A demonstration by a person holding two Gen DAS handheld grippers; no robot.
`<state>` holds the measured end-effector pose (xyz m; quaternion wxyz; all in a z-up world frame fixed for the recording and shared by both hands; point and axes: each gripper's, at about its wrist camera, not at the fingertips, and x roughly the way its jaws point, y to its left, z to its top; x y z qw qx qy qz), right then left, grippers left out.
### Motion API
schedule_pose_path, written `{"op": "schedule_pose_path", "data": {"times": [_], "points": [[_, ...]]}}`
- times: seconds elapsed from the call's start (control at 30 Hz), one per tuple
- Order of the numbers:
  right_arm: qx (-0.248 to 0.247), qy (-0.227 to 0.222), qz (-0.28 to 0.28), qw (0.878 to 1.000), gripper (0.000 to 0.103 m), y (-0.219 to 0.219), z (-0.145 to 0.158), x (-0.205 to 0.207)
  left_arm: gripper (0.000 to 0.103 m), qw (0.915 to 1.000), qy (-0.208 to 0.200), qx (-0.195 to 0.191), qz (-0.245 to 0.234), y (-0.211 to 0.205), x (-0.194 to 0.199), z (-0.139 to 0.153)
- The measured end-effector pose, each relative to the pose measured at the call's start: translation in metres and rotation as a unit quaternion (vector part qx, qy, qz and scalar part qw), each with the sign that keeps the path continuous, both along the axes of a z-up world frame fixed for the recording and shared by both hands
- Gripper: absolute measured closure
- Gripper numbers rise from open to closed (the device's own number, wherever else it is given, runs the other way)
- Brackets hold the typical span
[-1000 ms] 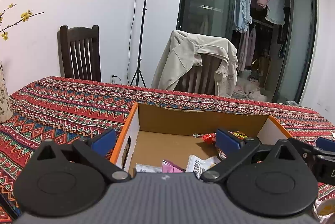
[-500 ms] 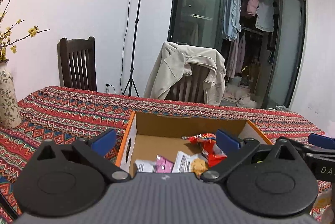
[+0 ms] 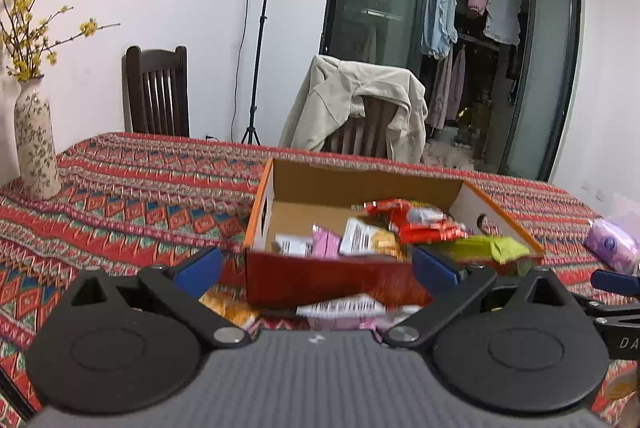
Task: Organize snacks
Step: 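Return both tools to the pile and grasp the pink bag with the right tool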
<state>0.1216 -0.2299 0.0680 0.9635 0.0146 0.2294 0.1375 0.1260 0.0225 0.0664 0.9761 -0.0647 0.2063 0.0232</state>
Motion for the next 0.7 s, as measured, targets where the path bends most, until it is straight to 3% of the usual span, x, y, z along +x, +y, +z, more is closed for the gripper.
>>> {"op": "schedule_pose_path", "data": {"times": [0.4,0.7], "points": [[0.005,0.024,-0.002,1.000,0.000,-0.023,-0.023,-0.036,0.000,0.9993,0.017,0.030,0.012,0.010,-0.032,-0.036],[0.006,0.035,-0.012,0.999,0.000,-0.028,-0.033,-0.036,0.000,0.9990,0.021,0.019,0.033,0.023,-0.031,-0.054]]}}
